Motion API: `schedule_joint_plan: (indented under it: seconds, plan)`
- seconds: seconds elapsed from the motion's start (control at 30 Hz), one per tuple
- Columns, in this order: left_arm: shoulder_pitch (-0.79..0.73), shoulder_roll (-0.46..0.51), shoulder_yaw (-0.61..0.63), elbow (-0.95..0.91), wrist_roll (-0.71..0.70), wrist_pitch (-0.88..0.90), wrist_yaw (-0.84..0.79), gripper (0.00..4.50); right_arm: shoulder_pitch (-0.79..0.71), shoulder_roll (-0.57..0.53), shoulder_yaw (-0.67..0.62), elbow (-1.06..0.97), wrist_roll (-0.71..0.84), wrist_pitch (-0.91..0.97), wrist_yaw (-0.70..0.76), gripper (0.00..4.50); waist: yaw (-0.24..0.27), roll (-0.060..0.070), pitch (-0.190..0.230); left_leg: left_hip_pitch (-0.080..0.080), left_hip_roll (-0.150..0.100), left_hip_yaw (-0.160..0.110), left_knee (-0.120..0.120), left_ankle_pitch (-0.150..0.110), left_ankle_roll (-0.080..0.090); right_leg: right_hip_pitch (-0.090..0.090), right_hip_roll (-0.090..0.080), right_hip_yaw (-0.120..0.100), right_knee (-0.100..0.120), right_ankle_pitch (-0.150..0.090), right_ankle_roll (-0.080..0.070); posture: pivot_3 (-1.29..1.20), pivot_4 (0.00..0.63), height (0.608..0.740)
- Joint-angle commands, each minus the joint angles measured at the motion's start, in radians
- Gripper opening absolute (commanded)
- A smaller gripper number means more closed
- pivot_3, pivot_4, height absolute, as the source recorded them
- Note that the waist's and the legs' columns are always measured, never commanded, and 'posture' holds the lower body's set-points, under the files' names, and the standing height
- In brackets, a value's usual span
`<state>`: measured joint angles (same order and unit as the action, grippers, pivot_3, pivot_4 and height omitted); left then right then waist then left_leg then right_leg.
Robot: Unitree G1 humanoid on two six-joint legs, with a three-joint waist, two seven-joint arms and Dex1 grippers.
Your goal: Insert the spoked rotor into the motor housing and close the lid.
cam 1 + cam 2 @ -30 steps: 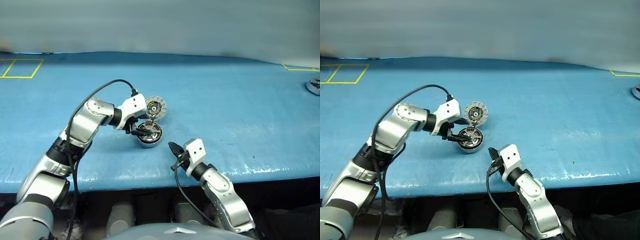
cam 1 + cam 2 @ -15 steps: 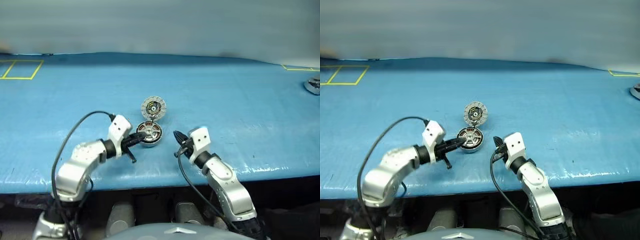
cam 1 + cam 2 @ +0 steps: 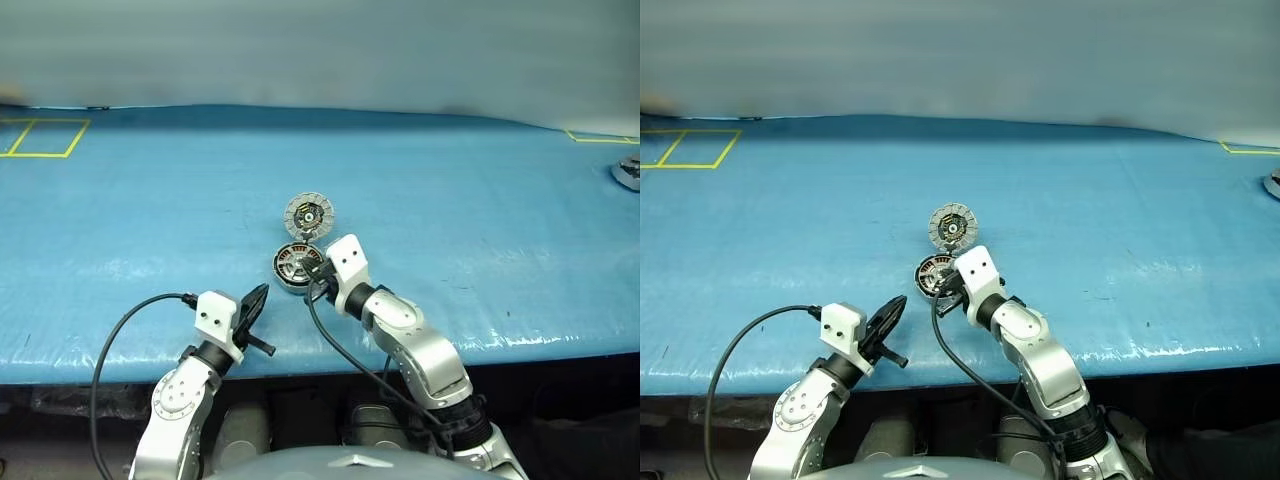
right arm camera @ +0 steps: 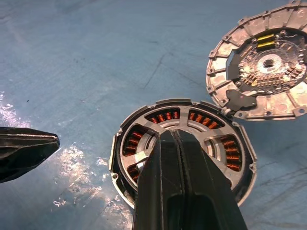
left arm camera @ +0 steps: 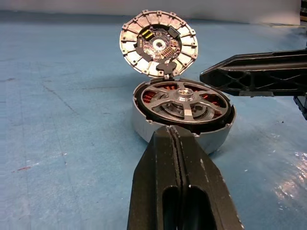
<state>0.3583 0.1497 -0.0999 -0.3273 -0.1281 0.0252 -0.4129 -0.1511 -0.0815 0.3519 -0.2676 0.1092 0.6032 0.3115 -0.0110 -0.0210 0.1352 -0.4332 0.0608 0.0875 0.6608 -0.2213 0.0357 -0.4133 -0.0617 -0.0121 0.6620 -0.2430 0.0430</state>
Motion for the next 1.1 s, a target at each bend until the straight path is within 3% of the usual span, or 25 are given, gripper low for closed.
schedule_joint_plan:
  seconds: [0.03, 0.23, 0.4, 0.6, 0.73, 0.83, 1.1]
  plan:
    - [-0.003, -0.005, -0.018, 0.003, -0.009, -0.042, 0.001, 0.02, -0.017, 0.004, 0.007, 0.034, -0.014, 0.002, -0.007, 0.00, 0.000, 0.000, 0.000, 0.000, 0.000, 0.000, 0.000, 0.000, 0.000, 0.000, 0.000, 0.000, 0.000, 0.000, 0.000, 0.00, 0.150, 0.740]
    - [-0.015, -0.010, -0.027, 0.018, -0.019, -0.035, 0.003, 0.02, 0.000, -0.010, 0.020, 0.080, -0.027, 0.030, -0.001, 0.00, -0.003, 0.000, 0.000, 0.001, 0.000, 0.000, 0.000, 0.000, 0.000, 0.001, 0.000, 0.000, 0.000, 0.000, 0.000, 0.00, 0.150, 0.740]
    - [-0.018, -0.012, -0.033, 0.018, -0.023, -0.039, 0.007, 0.02, -0.011, -0.004, 0.000, -0.003, 0.005, 0.026, 0.018, 0.00, -0.004, 0.001, 0.000, 0.001, 0.000, 0.000, 0.000, 0.000, 0.000, 0.001, 0.000, 0.000, -0.001, 0.000, 0.000, 0.00, 0.150, 0.740]
    - [-0.023, -0.005, -0.049, 0.030, 0.022, -0.064, 0.032, 0.02, -0.271, -0.183, -0.055, -0.046, -0.012, 0.105, 0.143, 0.00, -0.006, 0.005, 0.003, -0.002, 0.000, 0.001, 0.000, 0.000, 0.000, -0.002, 0.000, 0.000, -0.001, 0.000, 0.000, 0.00, 0.150, 0.740]
    - [-0.021, -0.006, -0.060, 0.039, 0.021, -0.079, 0.035, 0.02, -0.472, -0.309, -0.042, 0.105, -0.105, 0.151, 0.148, 0.00, -0.005, 0.005, 0.003, -0.002, 0.000, 0.001, 0.000, 0.000, 0.001, -0.002, 0.000, -0.001, -0.001, 0.000, 0.000, 0.00, 0.150, 0.740]
    - [-0.017, -0.007, -0.068, 0.043, 0.021, -0.094, 0.040, 0.02, -0.590, -0.338, 0.003, 0.282, -0.173, 0.075, 0.164, 0.00, -0.005, 0.005, 0.003, -0.002, 0.000, 0.001, -0.003, 0.000, 0.001, -0.002, 0.000, -0.002, -0.001, -0.001, -0.002, 0.00, 0.150, 0.740]
    - [-0.008, -0.019, -0.088, 0.052, 0.038, -0.123, 0.067, 0.02, -0.799, -0.212, -0.056, 0.890, -0.129, -0.320, 0.307, 0.00, -0.016, 0.006, 0.004, -0.005, -0.001, 0.004, -0.004, 0.000, 0.001, -0.002, 0.004, 0.000, -0.002, 0.002, 0.003, 0.00, 0.150, 0.740]
